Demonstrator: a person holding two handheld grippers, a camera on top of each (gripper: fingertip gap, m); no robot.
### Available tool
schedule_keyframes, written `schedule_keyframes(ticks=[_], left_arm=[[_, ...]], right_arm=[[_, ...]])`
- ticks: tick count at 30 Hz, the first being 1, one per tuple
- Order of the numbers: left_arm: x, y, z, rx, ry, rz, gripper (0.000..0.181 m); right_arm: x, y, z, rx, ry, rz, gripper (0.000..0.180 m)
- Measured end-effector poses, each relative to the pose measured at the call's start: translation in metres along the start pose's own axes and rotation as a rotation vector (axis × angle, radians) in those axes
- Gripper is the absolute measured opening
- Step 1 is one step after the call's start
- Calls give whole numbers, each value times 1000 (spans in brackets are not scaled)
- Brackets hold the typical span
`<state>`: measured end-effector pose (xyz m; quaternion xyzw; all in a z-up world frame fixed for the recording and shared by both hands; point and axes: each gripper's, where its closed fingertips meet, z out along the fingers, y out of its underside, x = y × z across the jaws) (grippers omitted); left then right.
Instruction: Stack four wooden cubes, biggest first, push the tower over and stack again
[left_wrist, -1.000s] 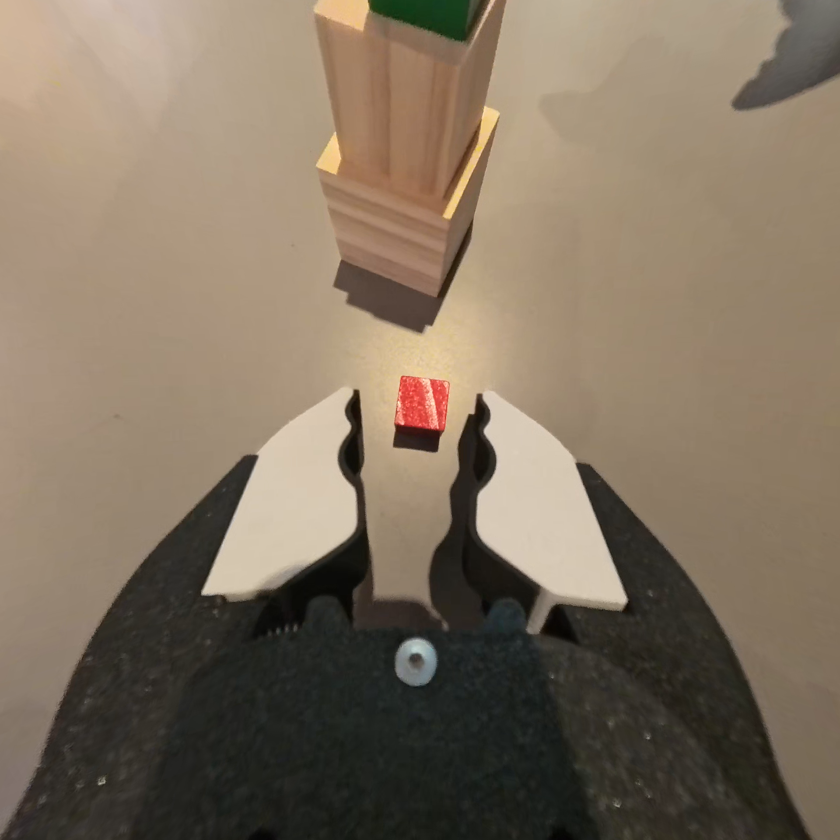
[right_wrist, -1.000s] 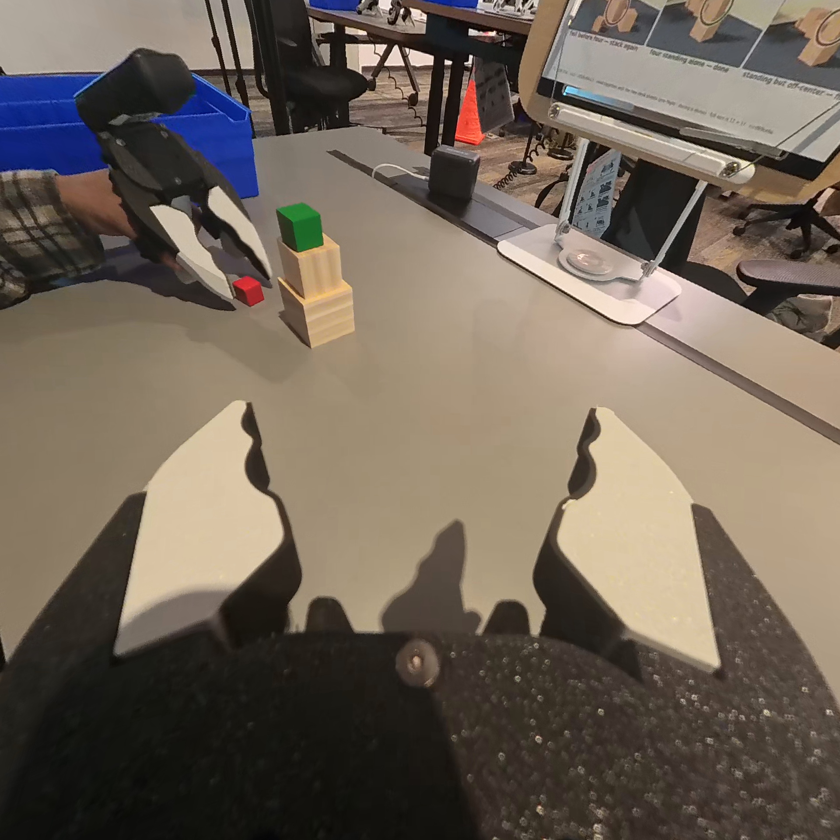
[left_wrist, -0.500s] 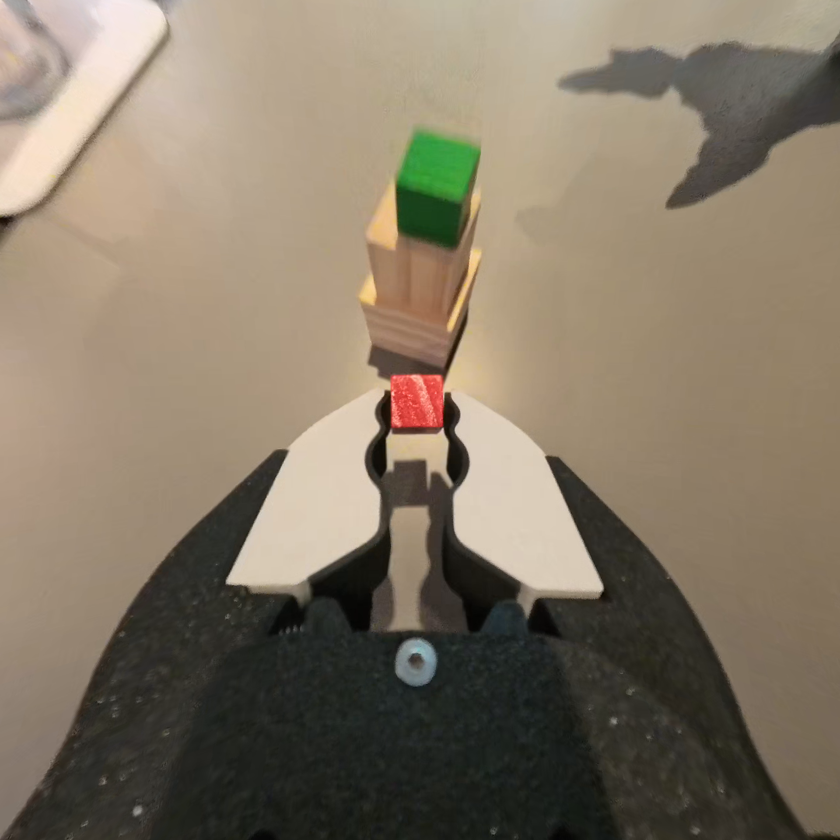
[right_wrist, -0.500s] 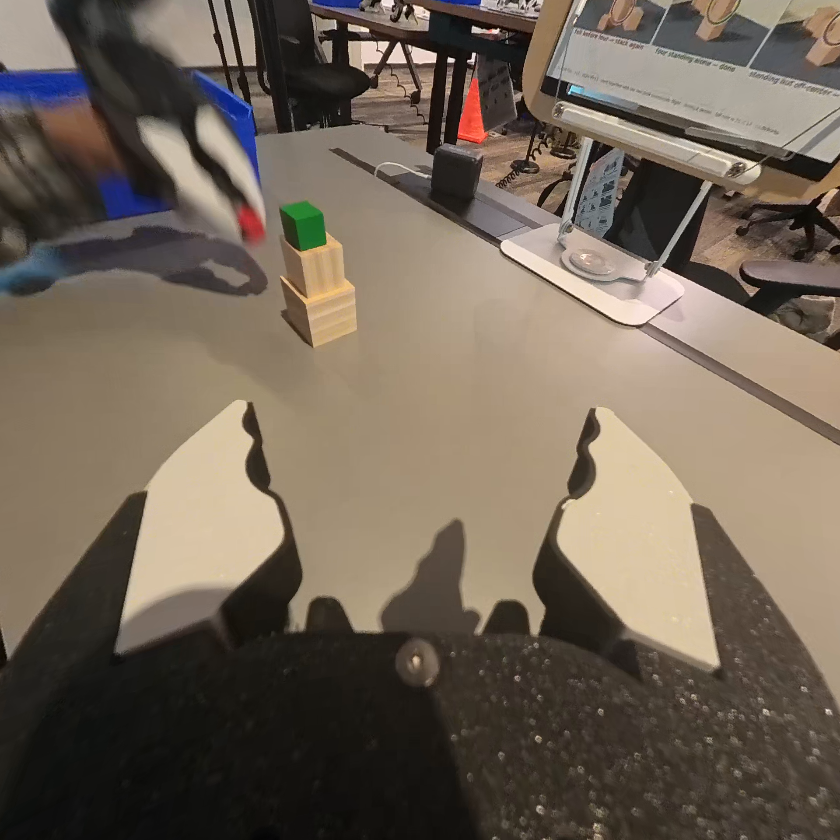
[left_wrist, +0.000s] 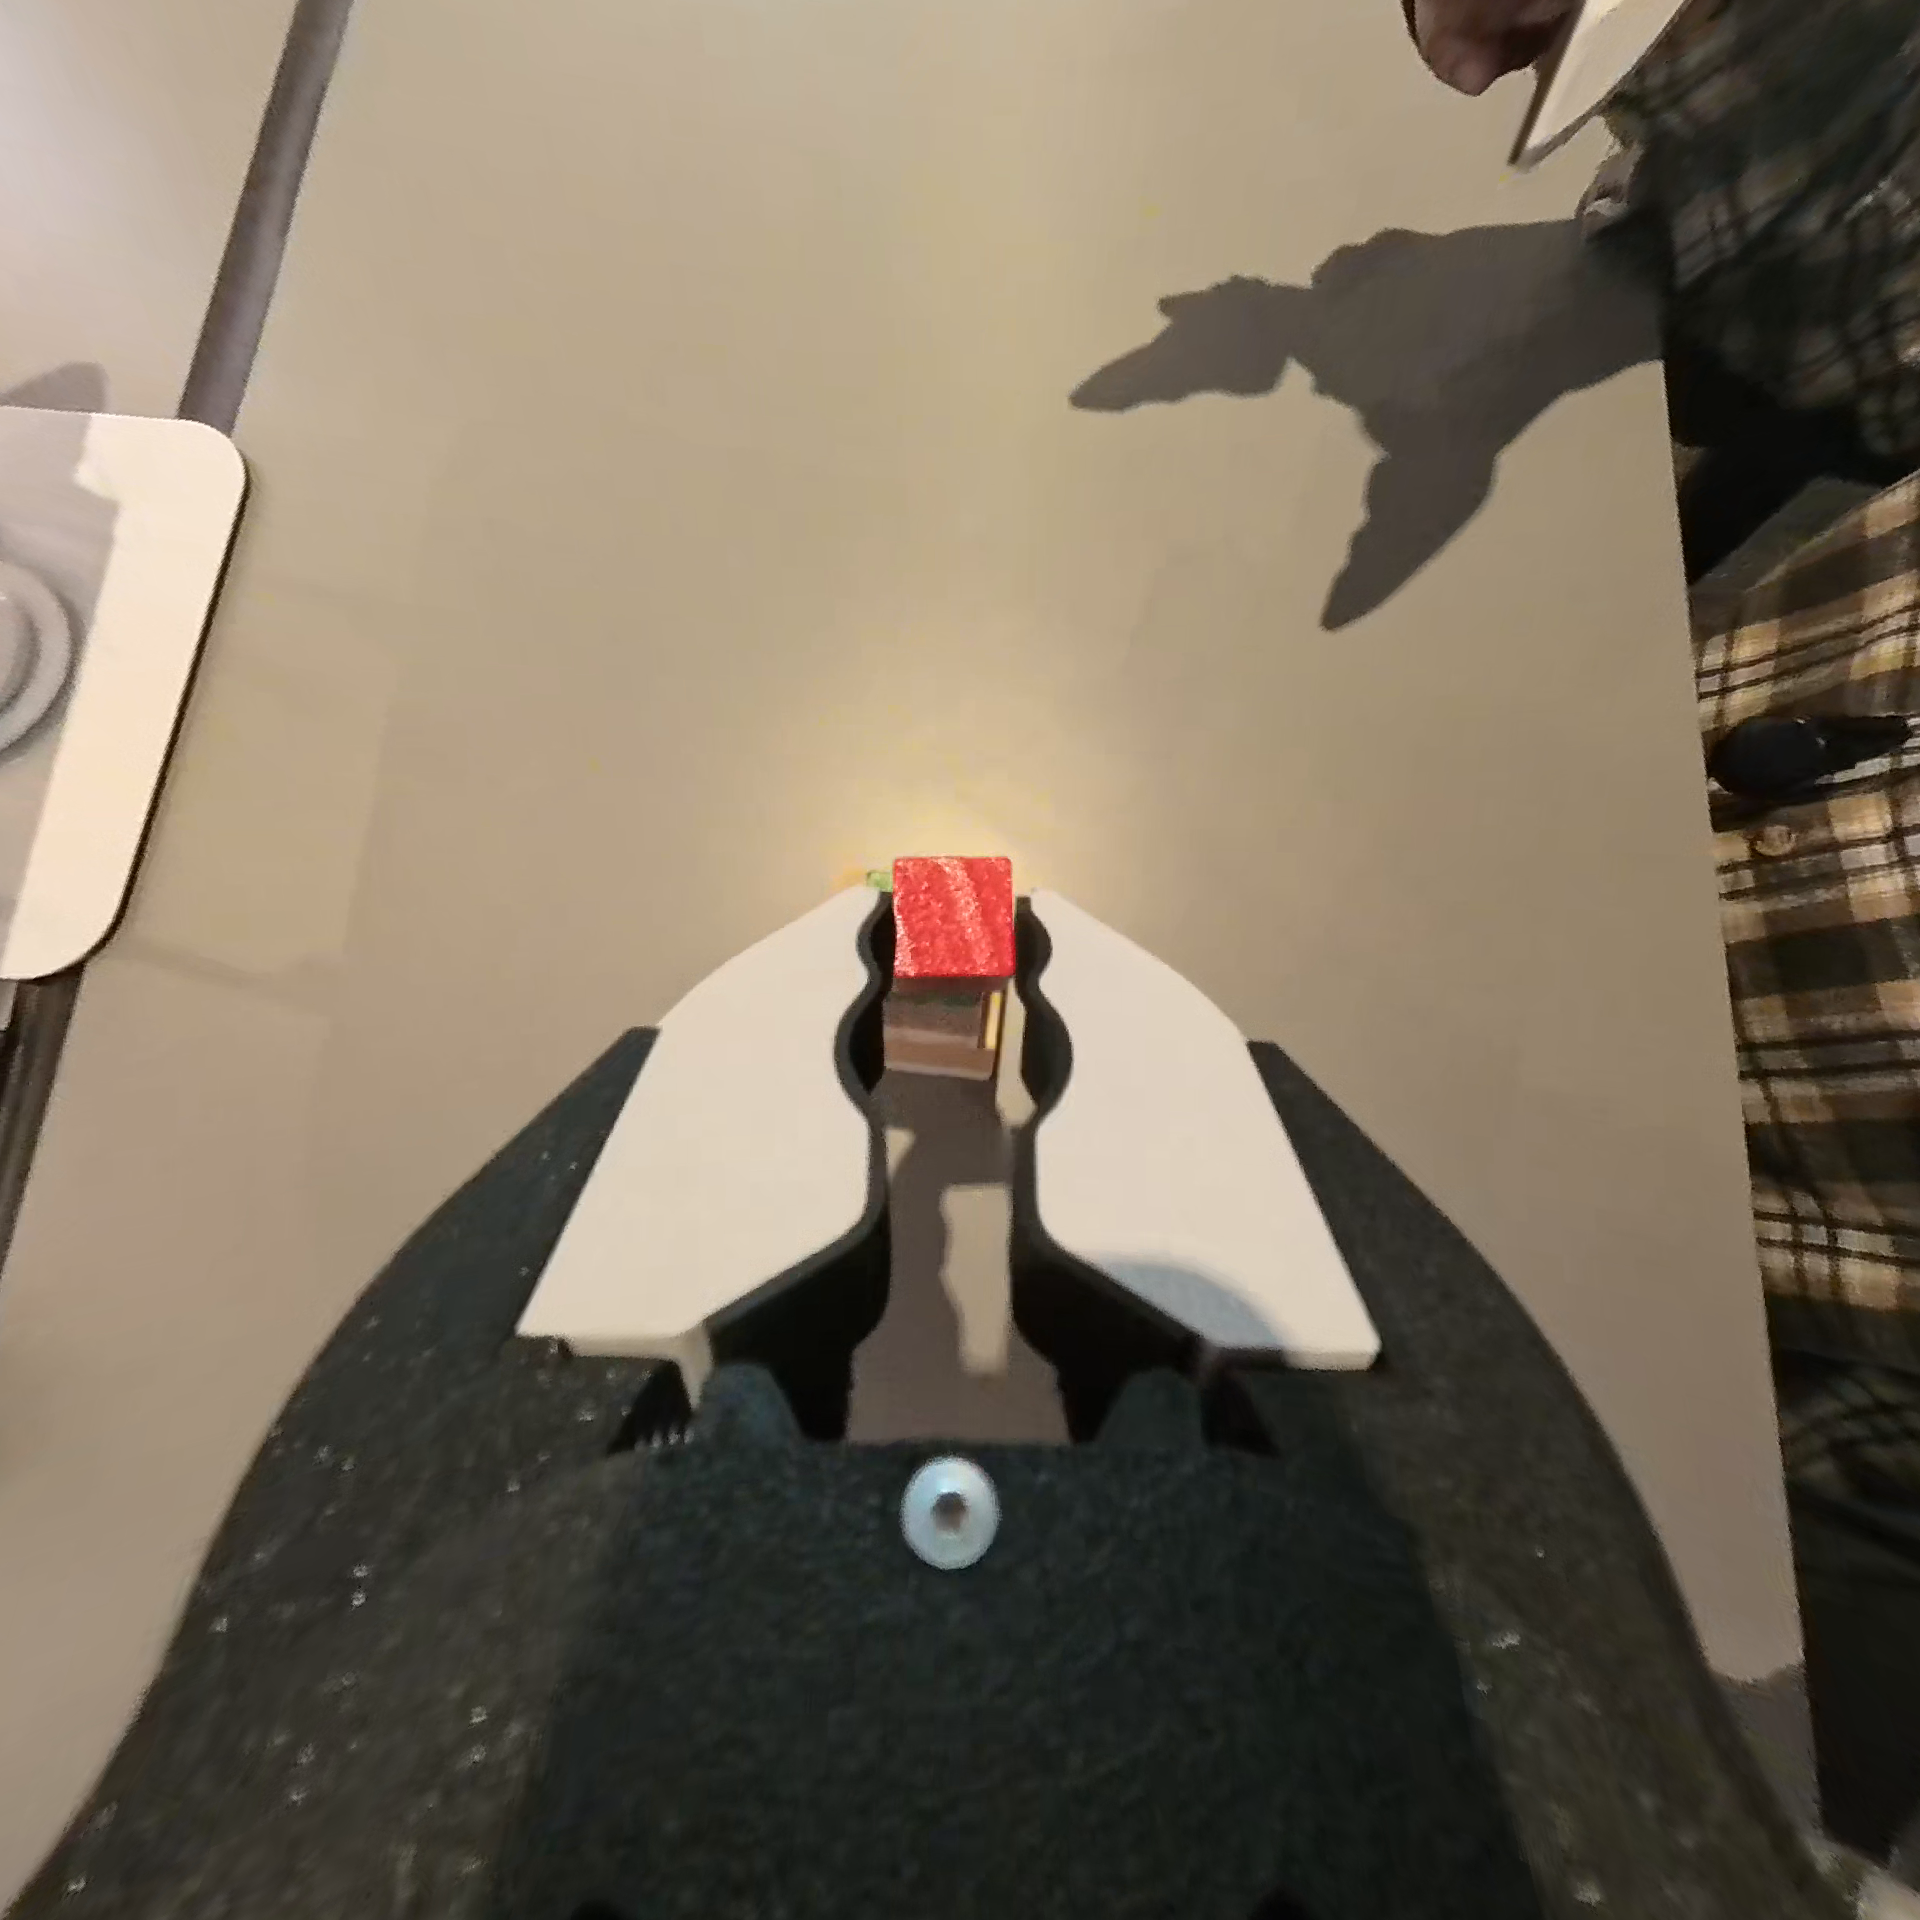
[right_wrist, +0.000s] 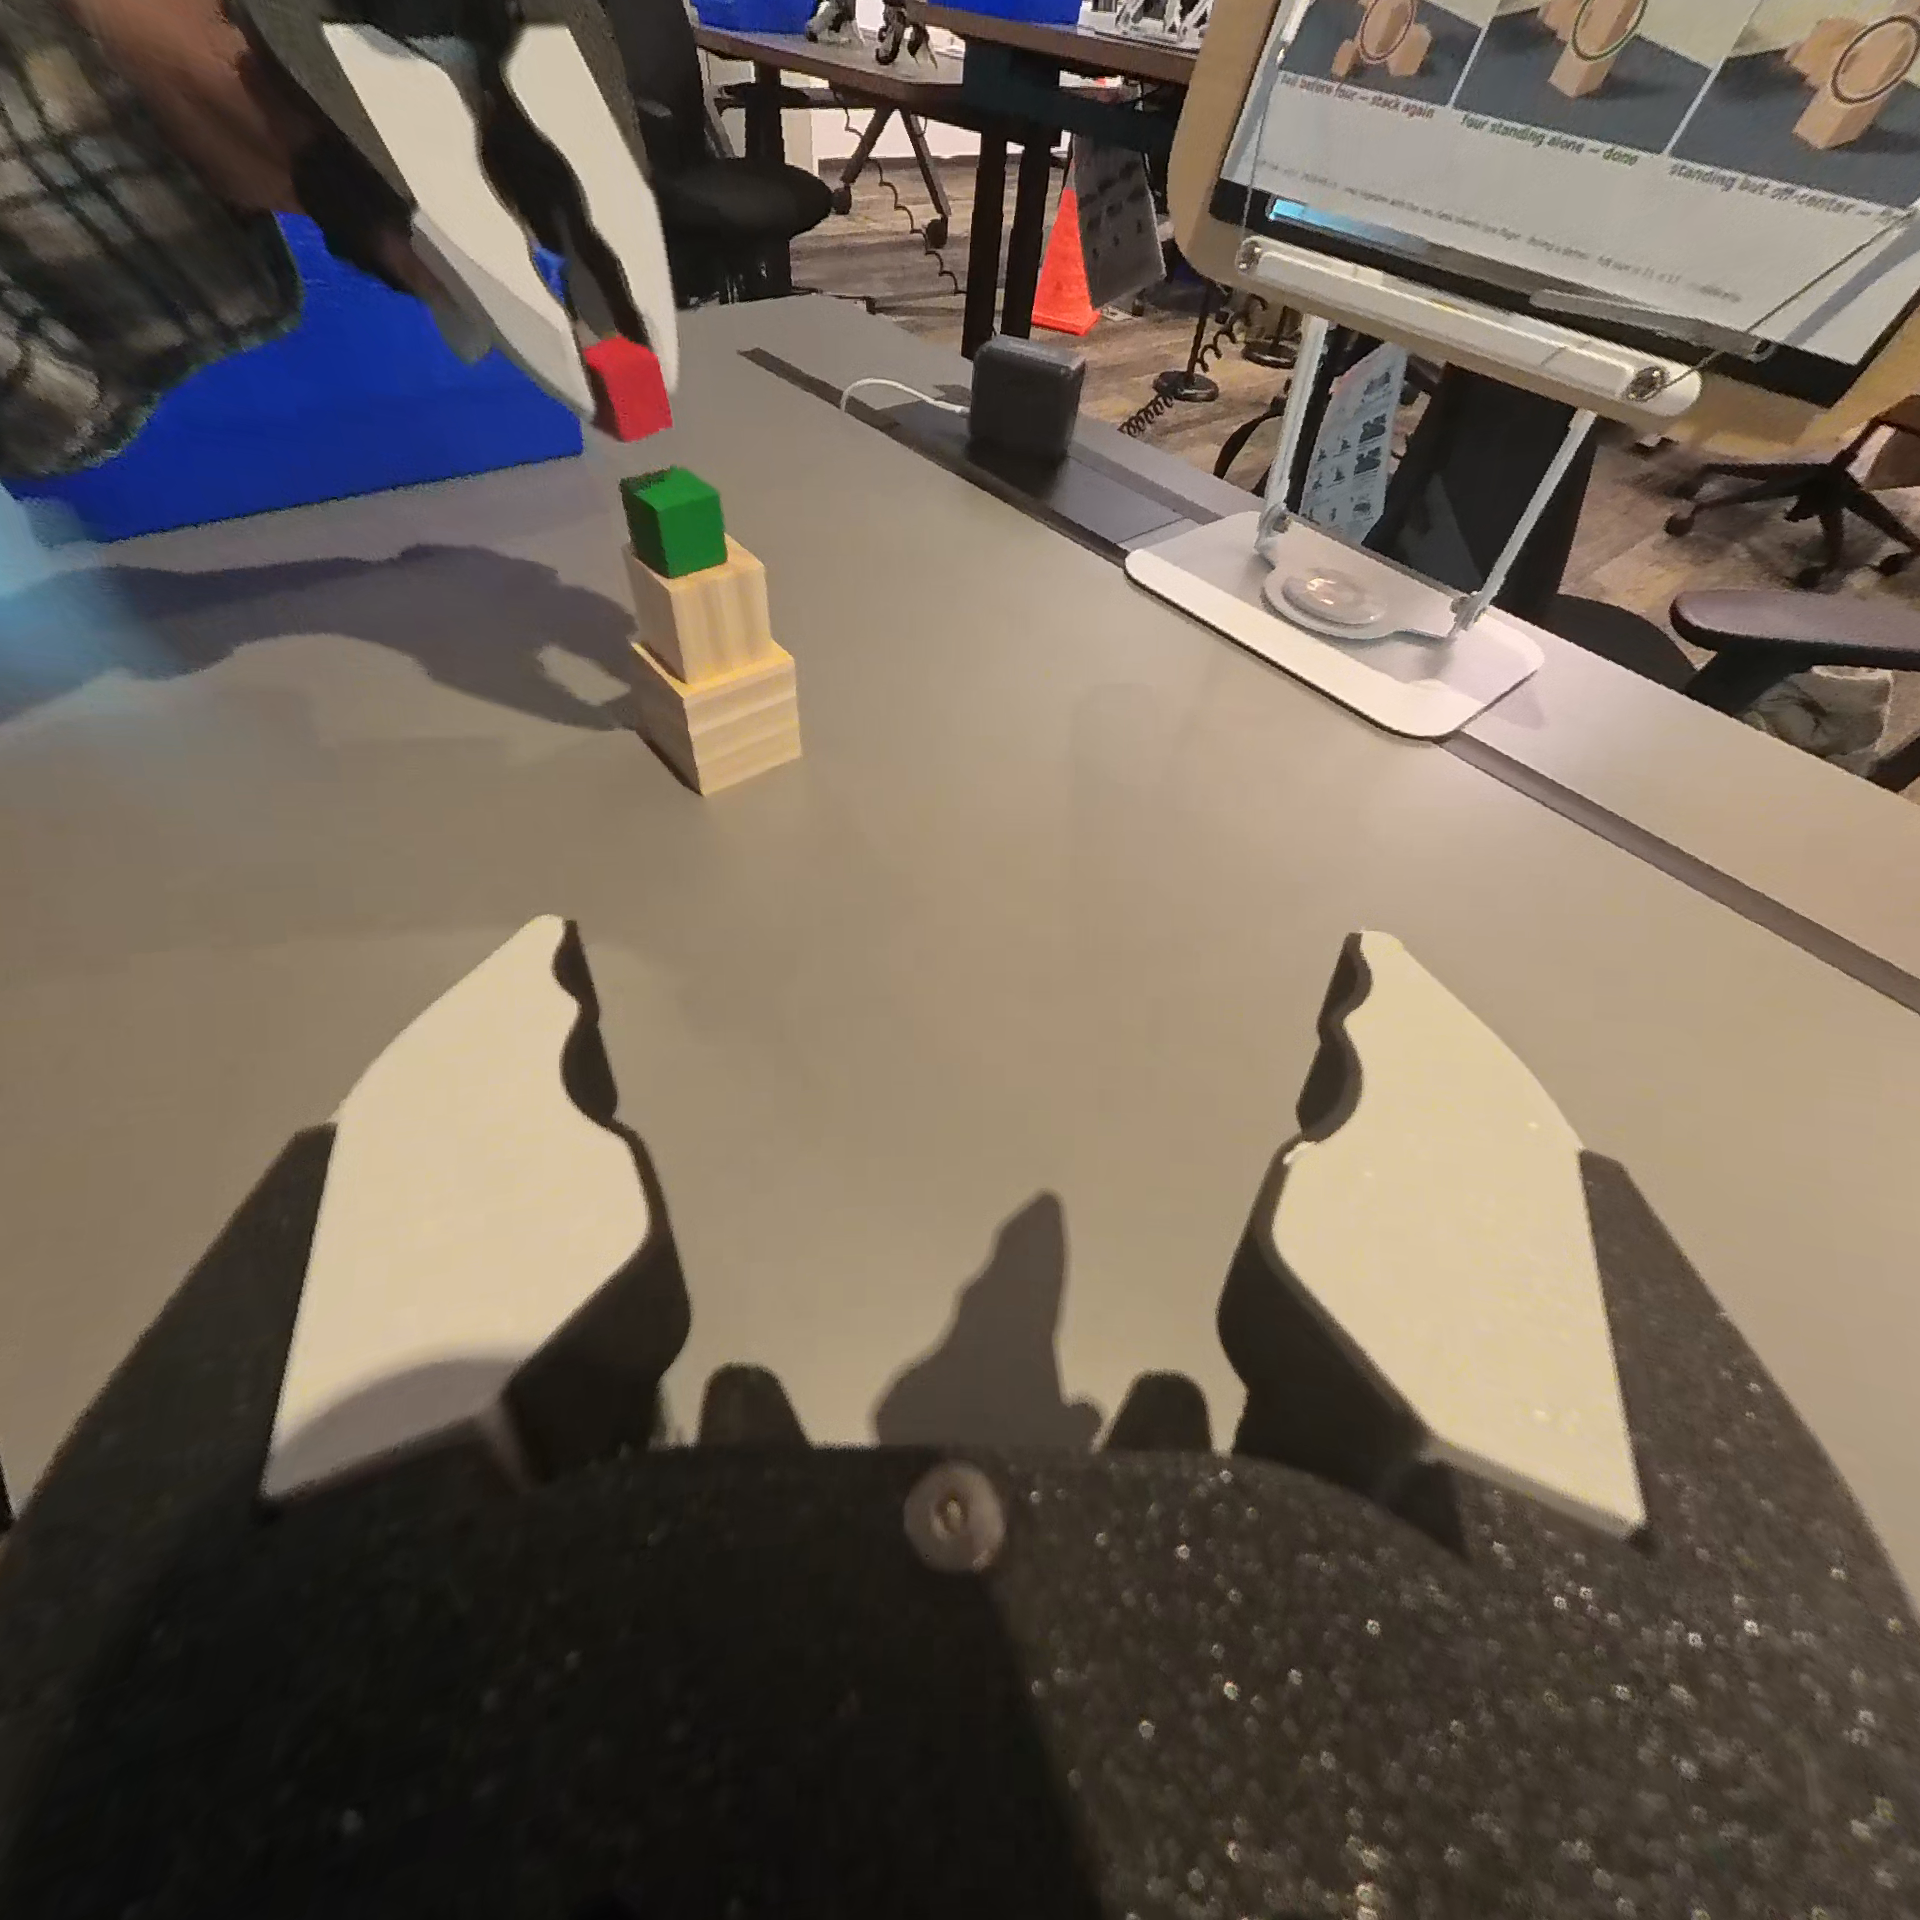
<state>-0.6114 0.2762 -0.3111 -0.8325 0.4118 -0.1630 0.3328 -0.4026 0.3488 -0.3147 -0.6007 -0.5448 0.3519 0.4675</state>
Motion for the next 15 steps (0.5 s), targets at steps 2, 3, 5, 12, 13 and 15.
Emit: schedule_keyframes(ticks=[2,3,5,12,13,15], left_arm=[[-1,4,4,-13,10,-4,22],[-1,5,6,-15,19,-5,22],[-2,6,7,-13,23,-8,22],[-5,5,8,-14,44,-2,22],[-5,6,9,-17,43,0,22],[-5,6,10,-13,49,1,22]], right_arm=[[1,0,0,-1,0,2,129],[1,1,0,-2,0,2,129],[0,1,1,-4,-1,0,129],[-1,1,1,-7,-1,-2,129],[-1,1,1,-7,0,-3,129],[-1,1,2,-8,-1,-2,129]])
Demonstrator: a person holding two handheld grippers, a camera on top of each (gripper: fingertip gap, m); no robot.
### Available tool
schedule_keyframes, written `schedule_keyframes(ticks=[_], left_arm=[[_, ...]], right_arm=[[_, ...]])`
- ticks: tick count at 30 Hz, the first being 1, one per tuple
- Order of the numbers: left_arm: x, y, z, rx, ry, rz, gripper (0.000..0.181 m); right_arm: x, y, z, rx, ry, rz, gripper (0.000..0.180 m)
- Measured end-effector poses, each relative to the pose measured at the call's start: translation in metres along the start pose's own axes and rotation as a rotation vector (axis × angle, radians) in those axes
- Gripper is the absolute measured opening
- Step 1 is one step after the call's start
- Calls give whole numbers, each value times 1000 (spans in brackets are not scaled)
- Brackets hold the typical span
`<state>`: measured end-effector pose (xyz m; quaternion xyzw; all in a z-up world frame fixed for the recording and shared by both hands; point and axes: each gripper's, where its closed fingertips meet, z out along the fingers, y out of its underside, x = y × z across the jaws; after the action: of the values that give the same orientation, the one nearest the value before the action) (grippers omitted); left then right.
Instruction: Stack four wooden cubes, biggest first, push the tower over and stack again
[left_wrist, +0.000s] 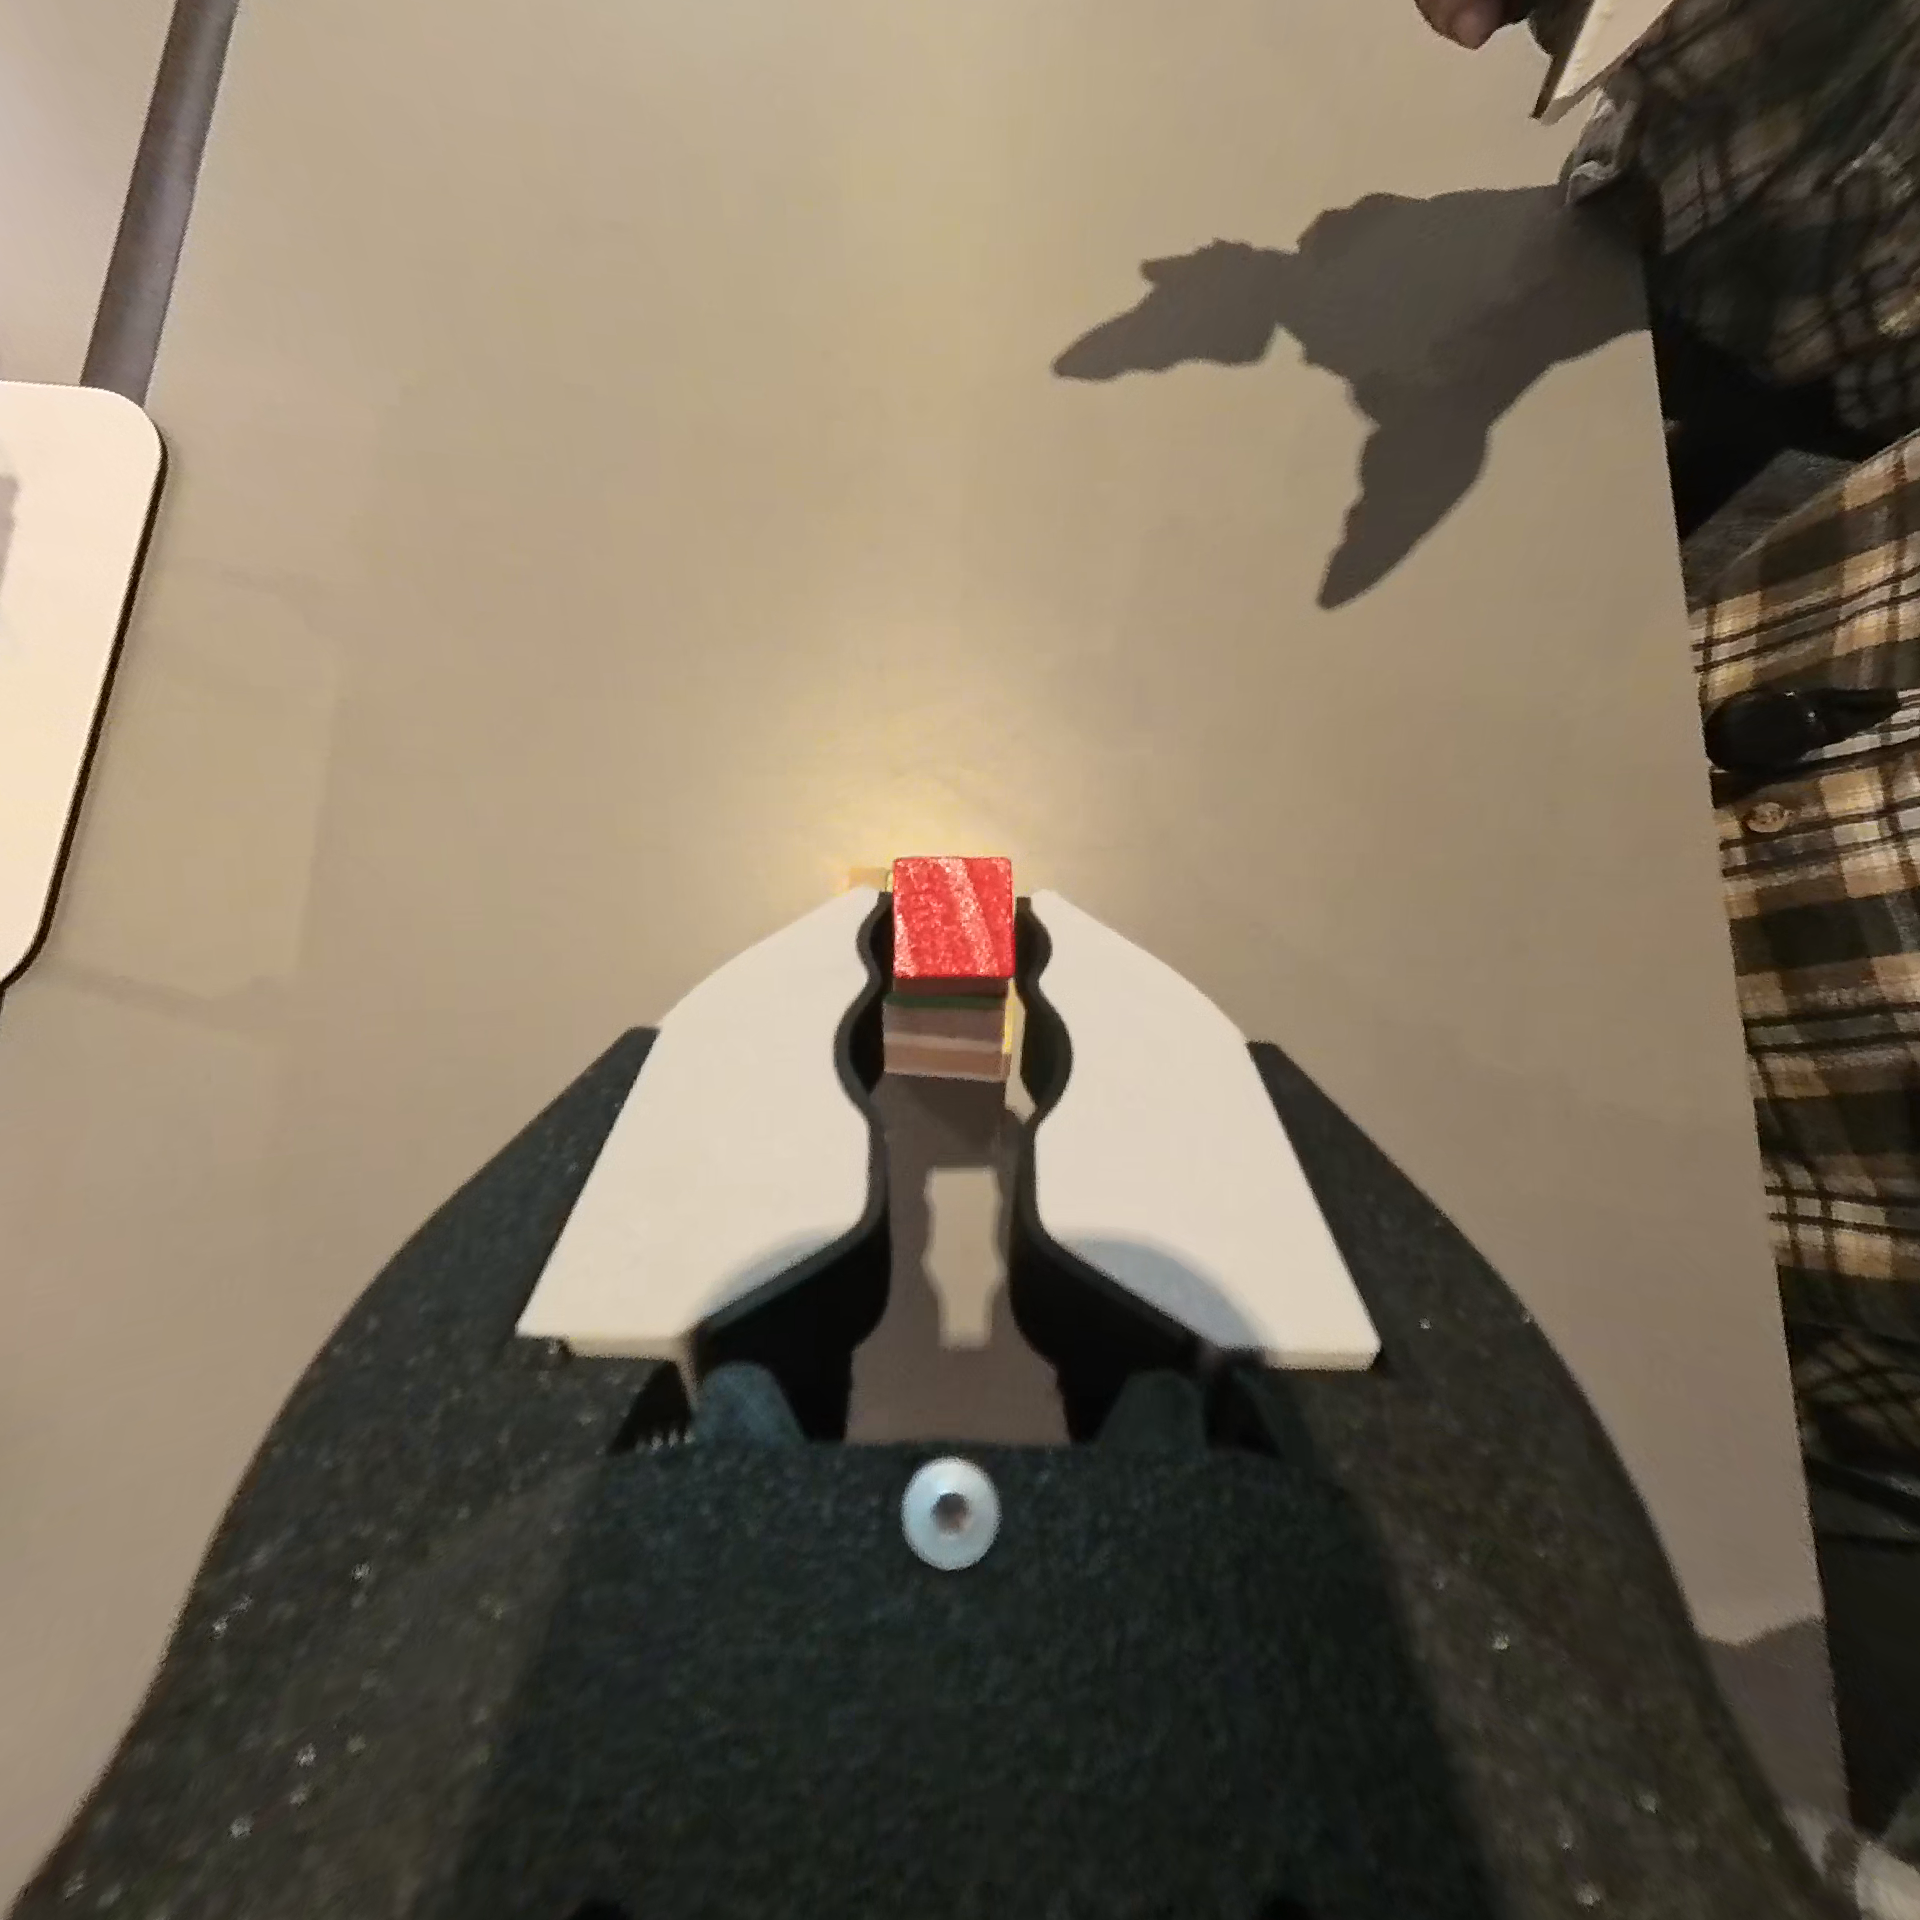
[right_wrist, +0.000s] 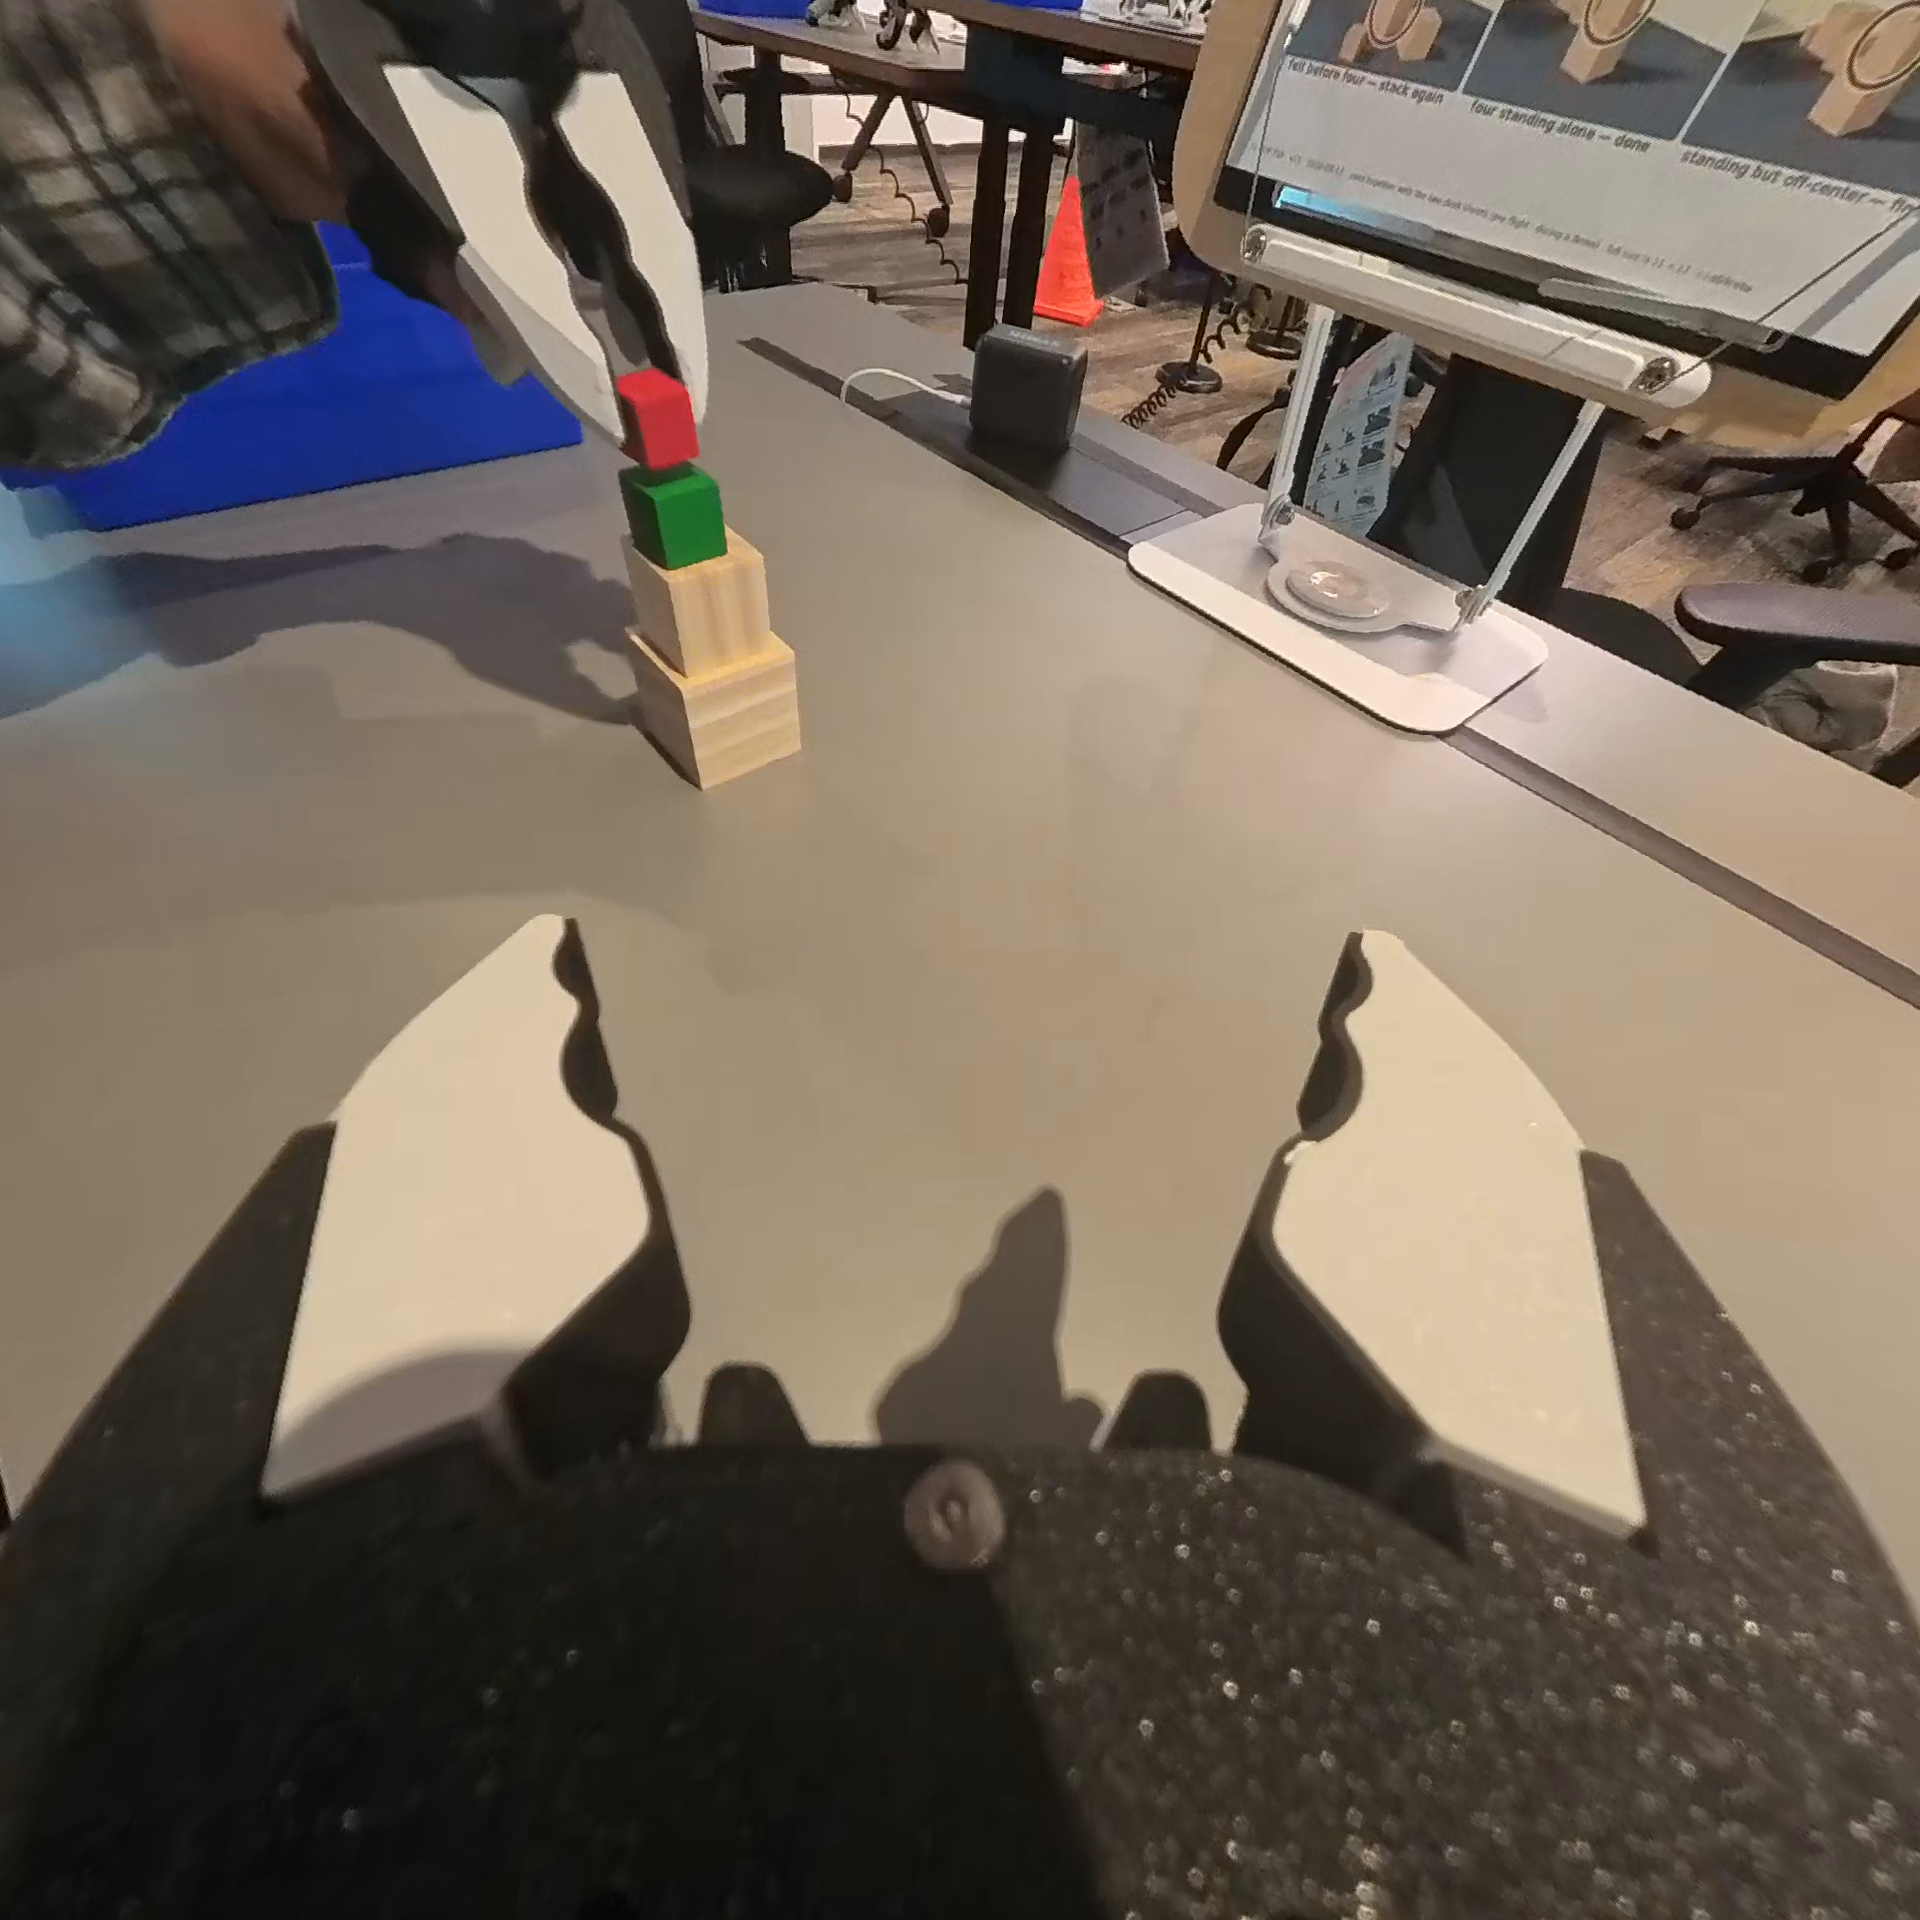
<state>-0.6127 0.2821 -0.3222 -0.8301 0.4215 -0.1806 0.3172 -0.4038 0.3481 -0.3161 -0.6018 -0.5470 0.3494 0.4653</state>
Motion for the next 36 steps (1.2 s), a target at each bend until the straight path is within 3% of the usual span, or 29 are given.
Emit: schedule_keyframes(ticks=[18,25,28,36], left_arm=[[1,3,6,4,37,-11,22],[-6,0,1,39,-16,-26,45],[-5,-7,-15,120,-77,-53,63],[32,20,-46,400,-383,-177,73]], right_arm=[[1,3,2,-10,-2,3,129],[1,4,3,-12,-2,6,129],[4,6,3,-18,4,8,129],[15,21,9,-71,52,28,127]])
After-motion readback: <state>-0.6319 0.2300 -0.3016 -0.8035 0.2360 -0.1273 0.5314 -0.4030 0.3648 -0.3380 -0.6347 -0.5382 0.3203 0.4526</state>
